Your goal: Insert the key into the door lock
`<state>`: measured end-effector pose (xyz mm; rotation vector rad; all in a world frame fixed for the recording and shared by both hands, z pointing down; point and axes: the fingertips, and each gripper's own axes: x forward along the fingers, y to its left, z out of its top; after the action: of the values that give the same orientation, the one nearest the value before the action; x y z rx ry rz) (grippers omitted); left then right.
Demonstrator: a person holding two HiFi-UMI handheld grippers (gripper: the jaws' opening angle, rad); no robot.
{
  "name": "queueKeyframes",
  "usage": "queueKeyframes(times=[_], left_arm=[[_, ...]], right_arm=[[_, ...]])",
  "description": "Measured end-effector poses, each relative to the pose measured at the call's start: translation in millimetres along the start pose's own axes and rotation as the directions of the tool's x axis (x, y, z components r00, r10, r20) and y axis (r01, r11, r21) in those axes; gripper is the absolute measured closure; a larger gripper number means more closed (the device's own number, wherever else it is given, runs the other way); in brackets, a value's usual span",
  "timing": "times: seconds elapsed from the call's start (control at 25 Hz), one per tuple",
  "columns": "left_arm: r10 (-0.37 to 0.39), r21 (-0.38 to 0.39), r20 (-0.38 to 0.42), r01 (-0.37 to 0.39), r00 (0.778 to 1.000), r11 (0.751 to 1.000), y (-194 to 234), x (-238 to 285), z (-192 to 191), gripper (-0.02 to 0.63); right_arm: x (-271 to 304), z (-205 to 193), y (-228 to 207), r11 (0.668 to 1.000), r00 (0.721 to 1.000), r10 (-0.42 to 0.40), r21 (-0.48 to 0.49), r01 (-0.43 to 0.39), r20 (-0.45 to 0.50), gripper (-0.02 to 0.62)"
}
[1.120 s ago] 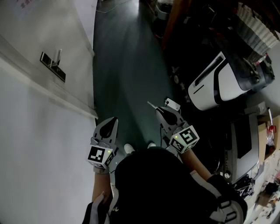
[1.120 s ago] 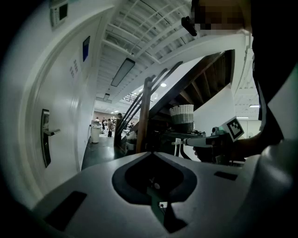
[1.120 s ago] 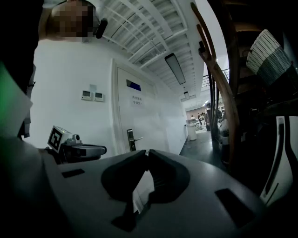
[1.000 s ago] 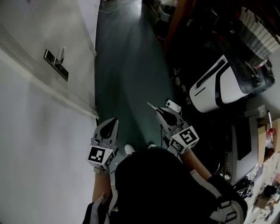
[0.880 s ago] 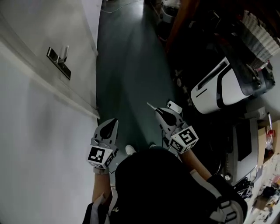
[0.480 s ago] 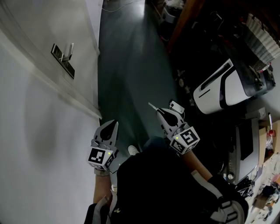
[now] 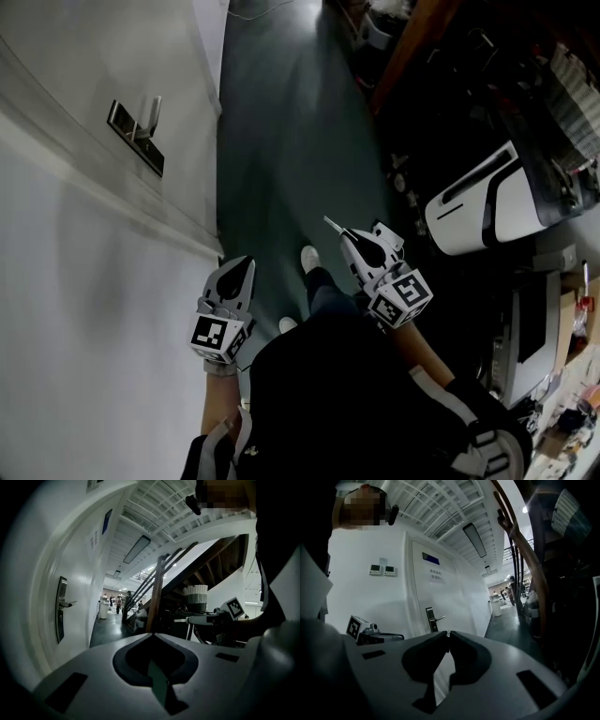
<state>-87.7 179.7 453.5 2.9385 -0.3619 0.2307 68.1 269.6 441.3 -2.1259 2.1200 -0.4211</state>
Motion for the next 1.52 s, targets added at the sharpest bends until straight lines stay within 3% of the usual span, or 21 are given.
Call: queueKeyframes(times=[0.52, 0.88, 1.16, 1.52], left_arm=[[0.127, 0.006, 0.01, -0.127, 0.992, 0.992, 87.5, 131.2, 61.4, 0.598], [0.226, -0.024, 0.019, -0.226, 0.974, 0.974, 120.1, 201.7, 69.9, 0.598], [0.333, -0.042, 0.005, -0.332, 0.943, 0.942, 138.6, 209.5, 68.9, 0.598], [0.483, -0.081, -0.028, -0.484, 0.875, 0.871, 172.6, 165.9, 61.3, 0.598]], right_arm=[[136.4, 56.4, -99.6, 0.988, 0.988, 0.152, 0.041, -0.152, -0.002, 0.561], [201.1, 82.7, -168.5, 0.959, 0.967, 0.255, 0.135, -0.251, -0.013, 0.561], [244.6, 83.9, -178.5, 0.907, 0.927, 0.373, 0.223, -0.357, -0.036, 0.561], [302.0, 71.5, -139.5, 0.826, 0.85, 0.517, 0.322, -0.463, -0.104, 0.561]])
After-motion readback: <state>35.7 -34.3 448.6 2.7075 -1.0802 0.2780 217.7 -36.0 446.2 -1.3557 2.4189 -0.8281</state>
